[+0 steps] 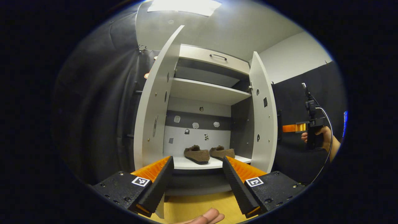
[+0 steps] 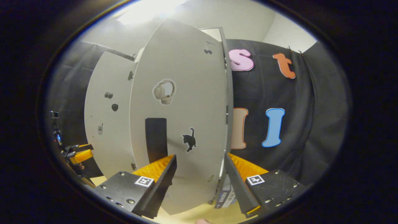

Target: Grab one shoe with the right hand and put it into the shoe cabinet, grab the other shoe with the left hand and put it into the shoe cabinet; then close the right door with the right hand and the left door with the left hand.

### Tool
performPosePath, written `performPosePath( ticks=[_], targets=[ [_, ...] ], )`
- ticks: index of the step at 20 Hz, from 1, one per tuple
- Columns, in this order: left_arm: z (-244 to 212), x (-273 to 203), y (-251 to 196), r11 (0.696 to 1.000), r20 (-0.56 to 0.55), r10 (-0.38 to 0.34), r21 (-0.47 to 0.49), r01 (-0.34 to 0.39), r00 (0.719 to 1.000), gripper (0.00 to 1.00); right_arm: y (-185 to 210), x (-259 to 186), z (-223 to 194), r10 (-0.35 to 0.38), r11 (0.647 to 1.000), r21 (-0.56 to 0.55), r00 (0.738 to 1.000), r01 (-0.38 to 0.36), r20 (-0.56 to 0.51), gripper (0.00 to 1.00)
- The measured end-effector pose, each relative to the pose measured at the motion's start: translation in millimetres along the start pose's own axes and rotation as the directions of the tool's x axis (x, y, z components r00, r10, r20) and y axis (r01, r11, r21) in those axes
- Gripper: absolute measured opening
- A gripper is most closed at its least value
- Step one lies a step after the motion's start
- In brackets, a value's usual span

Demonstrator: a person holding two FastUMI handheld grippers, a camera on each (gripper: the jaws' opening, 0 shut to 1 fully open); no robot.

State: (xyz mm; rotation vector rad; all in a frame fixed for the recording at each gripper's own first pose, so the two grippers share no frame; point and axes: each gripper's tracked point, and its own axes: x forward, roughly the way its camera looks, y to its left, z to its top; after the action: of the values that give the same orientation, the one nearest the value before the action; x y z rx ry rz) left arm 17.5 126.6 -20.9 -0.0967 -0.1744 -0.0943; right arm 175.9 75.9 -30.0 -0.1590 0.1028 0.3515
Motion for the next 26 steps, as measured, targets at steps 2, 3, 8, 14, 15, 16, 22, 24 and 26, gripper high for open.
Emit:
performPosePath(
  ticks=[2, 3, 8, 14, 15, 16, 22, 24, 26],
  targets=[
    [-6.1, 5.9, 1.2, 1.000, -0.018, 0.000, 0.001, 0.000, 1.000, 0.93, 10.3, 8.4, 2.4, 0.000, 1.000, -0.007, 1.000, 0.000, 0.010, 0.94],
    [-7.0, 7.3, 1.5, 1.000, -0.024, 0.001, 0.000, -0.001, 1.000, 0.96, 8.5, 10.9, 2.2, -0.013, 1.000, -0.023, 1.000, 0.013, 0.011, 0.94],
    [-9.9, 6.8, 9.0, 0.999, -0.040, 0.032, -0.002, -0.032, 0.999, 0.96, 6.3, 1.2, 4.2, -0.010, 1.000, -0.005, 1.000, 0.010, 0.022, 0.98],
    [-12.9, -8.5, 11.9, 0.998, -0.070, 0.063, 0.015, -0.062, 0.996, 0.96, -5.9, -37.3, 6.5, -0.032, 0.999, 0.021, 0.994, 0.030, 0.101, 0.98],
    [-13.5, -12.0, 15.1, 0.997, -0.080, 0.072, 0.036, -0.069, 0.994, 0.96, -5.4, -42.8, 7.6, -0.035, 0.999, 0.020, 0.992, 0.033, 0.118, 0.98],
    [-13.7, -13.2, 20.7, 0.995, -0.089, 0.088, 0.045, -0.084, 0.992, 0.92, 0.4, -47.0, 5.8, -0.025, 1.000, 0.020, 0.991, 0.023, 0.130, 0.98],
    [-29.7, -31.8, 63.2, 0.985, -0.208, 0.164, -0.012, -0.171, 0.964, 0.99, 6.1, -68.2, -26.2, -0.063, 0.998, 0.040, 0.988, 0.058, 0.139, 0.98],
    [-20.7, -39.9, 83.3, 0.982, -0.212, 0.185, 0.006, -0.188, 0.960, 0.96, 19.2, -74.7, -39.5, -0.036, 0.998, 0.054, 0.989, 0.028, 0.145, 0.99],
    [-6.3, -51.8, 103.1, 0.979, -0.198, 0.202, 0.021, -0.202, 0.959, 0.96, 31.7, -78.8, -49.7, -0.005, 0.999, 0.040, 0.990, -0.001, 0.144, 0.99]
  ],
)
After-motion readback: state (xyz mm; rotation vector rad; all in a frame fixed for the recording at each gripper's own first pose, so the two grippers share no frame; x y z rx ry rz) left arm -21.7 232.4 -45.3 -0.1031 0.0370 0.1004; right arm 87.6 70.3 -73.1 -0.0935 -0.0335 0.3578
